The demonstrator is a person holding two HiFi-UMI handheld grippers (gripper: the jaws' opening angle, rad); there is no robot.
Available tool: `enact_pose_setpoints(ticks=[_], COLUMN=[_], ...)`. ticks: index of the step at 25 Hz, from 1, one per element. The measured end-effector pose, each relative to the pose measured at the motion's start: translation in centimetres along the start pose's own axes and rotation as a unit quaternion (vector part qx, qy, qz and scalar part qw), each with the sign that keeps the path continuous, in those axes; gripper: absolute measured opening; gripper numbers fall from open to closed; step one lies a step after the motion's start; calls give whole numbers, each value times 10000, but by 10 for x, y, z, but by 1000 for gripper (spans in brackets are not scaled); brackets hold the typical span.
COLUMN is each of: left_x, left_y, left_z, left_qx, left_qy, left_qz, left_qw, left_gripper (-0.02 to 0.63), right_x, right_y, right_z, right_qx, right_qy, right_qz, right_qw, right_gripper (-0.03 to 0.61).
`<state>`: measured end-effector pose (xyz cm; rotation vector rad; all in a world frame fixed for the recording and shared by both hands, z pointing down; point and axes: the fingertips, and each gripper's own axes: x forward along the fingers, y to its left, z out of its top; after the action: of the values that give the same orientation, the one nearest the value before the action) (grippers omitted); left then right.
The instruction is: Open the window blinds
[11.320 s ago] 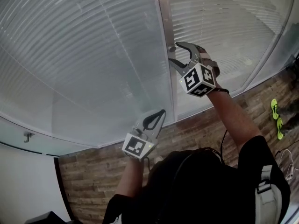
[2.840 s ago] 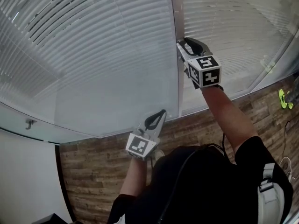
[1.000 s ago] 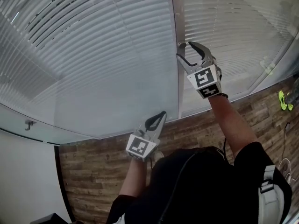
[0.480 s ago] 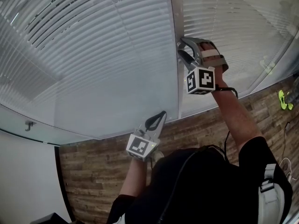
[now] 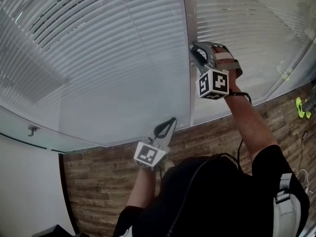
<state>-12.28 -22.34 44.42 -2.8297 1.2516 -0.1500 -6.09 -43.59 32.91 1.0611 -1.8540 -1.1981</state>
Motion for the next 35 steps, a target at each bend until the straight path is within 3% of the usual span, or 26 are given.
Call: enact_pose_setpoints(ticks=[5, 9, 12, 16, 20, 25, 30, 32, 35], left_x=[-1, -3, -1, 0, 0, 1, 1, 1, 0], left_y=[0, -1, -1, -1, 1, 0, -1, -1, 0], left_z=[-2, -1, -6, -9, -10, -10, -9, -10, -13], left_qx=[47, -35, -44, 24, 66, 53, 24, -1, 47], left_qy=[-25, 45, 5, -4, -89, -24, -10, -19, -31], left_qz=[22, 20, 17, -6, 19, 12, -3, 5, 19], left_qw=[10000, 10000, 10000, 10000, 9999, 10000, 10000, 10000, 10000], left_gripper=[5, 5, 5, 4, 5, 5, 5, 5, 5], right_x=[-1, -1, -2, -3, -1, 3, 1, 1, 0], right_y=[-3, -6, -9, -14, -12, -10, -13, -14, -15], right_z=[0, -1, -2, -5, -6, -17, -17, -17, -17], right_qx=[663, 1583, 2486, 3285, 4208, 4908, 5598, 5751, 5788], right_qy=[-61, -239, -379, -444, -655, -746, -859, -881, -898], right_qz=[21, 83, 86, -59, -23, -76, -101, -118, -133], right_qw=[9978, 9871, 9678, 9434, 9048, 8680, 8241, 8133, 8104], right_gripper=[130, 132, 133, 133, 135, 135, 135, 135, 135])
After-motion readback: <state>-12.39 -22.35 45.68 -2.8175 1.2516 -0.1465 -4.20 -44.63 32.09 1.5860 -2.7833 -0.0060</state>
